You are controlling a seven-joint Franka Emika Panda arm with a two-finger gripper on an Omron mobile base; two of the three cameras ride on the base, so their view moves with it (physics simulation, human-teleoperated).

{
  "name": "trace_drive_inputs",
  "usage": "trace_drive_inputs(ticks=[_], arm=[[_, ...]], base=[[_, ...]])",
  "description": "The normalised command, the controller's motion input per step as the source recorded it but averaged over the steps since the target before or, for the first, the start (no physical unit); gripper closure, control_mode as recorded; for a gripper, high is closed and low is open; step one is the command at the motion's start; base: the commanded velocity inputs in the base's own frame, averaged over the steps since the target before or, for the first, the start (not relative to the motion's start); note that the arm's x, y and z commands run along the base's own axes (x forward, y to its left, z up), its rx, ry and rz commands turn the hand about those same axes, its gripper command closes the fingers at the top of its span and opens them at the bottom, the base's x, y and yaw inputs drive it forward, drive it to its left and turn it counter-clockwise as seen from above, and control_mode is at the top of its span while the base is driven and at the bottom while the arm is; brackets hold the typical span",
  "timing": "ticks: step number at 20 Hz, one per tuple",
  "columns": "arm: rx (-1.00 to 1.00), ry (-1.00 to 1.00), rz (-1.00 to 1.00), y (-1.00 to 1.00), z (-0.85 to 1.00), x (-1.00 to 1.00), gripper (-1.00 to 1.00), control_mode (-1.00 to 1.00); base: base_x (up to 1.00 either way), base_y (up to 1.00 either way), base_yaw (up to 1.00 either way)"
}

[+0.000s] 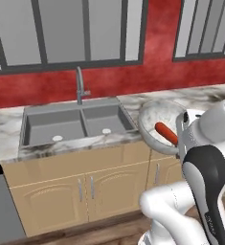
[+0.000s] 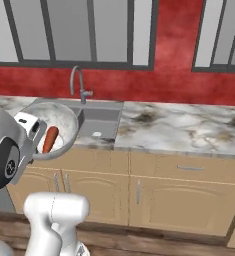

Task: Pick the carrot from the cabinet and place it in the bowl. Then pick the bowl and place it in the sink. Then turn on the sink facuet.

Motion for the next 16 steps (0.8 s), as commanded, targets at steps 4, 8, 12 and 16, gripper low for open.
trace_drive_inputs(ticks=[4, 8, 12, 16], arm=[[0.0, 0.0, 0.0, 0.0, 0.0, 0.0, 1.0, 1.0], [0.0, 0.0, 0.0, 0.0, 0.0, 0.0, 1.0, 1.0], [0.0, 0.0, 0.0, 0.0, 0.0, 0.0, 1.0, 1.0], [0.0, 0.0, 0.0, 0.0, 0.0, 0.0, 1.0, 1.0]], base=[[0.55, 0.0, 0.06], [0.62, 0.0, 0.05], [0.65, 0.0, 0.03], [0.55, 0.0, 0.02]])
